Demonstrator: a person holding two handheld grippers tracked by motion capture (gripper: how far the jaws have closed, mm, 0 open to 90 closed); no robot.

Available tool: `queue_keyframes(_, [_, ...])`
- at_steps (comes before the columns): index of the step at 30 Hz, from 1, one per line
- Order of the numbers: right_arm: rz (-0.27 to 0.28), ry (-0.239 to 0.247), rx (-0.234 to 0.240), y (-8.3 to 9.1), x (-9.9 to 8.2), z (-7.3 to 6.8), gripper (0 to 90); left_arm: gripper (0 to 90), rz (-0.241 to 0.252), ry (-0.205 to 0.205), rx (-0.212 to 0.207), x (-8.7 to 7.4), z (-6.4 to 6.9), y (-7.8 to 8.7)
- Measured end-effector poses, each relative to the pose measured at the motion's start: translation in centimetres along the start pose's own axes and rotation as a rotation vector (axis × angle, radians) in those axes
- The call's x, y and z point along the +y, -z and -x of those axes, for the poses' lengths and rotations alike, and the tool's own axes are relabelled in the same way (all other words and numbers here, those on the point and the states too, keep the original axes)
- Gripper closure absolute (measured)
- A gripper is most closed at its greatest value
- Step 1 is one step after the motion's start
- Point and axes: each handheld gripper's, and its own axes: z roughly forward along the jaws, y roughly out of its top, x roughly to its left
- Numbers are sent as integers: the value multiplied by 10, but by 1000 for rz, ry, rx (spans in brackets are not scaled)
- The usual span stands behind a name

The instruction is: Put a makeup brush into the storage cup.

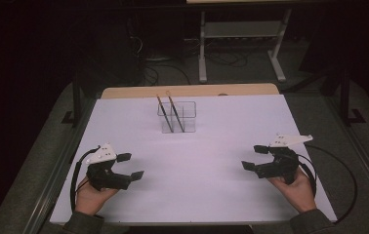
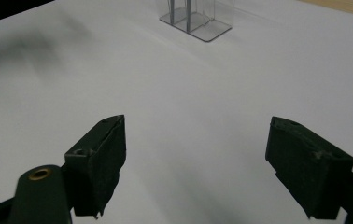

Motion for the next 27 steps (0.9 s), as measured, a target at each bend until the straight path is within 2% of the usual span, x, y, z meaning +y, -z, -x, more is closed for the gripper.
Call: queue_keyframes(27, [13,-22,12,6,-21,-5,192,197,-13,-6,-22,-9,3,-7])
